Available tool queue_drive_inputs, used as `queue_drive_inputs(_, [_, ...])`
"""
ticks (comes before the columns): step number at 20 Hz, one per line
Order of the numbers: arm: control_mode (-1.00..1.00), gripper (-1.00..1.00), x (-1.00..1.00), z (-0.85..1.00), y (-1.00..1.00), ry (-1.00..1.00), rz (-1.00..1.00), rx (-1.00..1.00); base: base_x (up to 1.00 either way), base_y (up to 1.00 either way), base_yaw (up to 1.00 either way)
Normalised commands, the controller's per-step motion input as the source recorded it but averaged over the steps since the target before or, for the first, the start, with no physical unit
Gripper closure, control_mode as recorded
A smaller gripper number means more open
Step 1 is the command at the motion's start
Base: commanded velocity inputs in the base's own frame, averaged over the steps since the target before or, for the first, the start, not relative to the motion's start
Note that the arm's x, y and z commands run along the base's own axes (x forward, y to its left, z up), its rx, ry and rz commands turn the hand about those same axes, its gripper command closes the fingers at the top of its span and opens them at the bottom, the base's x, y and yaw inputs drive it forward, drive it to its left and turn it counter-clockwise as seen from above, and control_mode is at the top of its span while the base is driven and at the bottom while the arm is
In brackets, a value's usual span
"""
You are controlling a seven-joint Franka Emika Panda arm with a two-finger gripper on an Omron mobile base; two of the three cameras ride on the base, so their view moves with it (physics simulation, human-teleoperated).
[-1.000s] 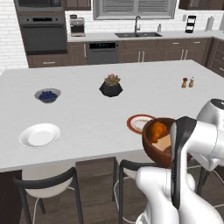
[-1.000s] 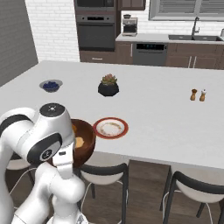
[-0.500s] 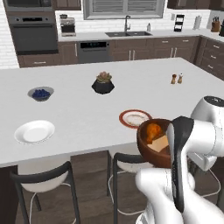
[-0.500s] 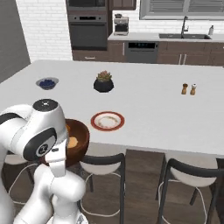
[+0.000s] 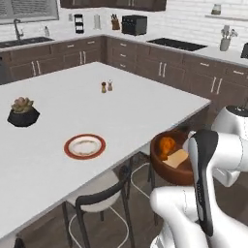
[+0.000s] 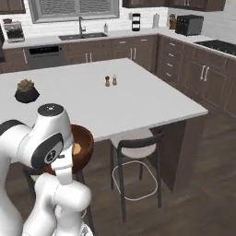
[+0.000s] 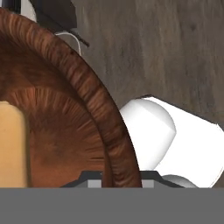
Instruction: Pick the chicken drumstick and squash from their plates and place them in the bowl. Then put the bowl in the fridge.
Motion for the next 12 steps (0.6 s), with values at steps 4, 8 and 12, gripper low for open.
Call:
queue_drive_inputs(4, [1.00, 1.00, 0.00, 0.00, 0.00, 0.00, 0.00, 0.00, 0.01, 0.08, -0.90])
queue_drive_inputs(8, [1.00, 1.00, 0.00, 0.00, 0.00, 0.00, 0.00, 0.00, 0.02, 0.07, -0.90])
queue_drive_inputs(12, [1.00, 1.00, 0.00, 0.00, 0.00, 0.00, 0.00, 0.00, 0.01, 0.07, -0.90])
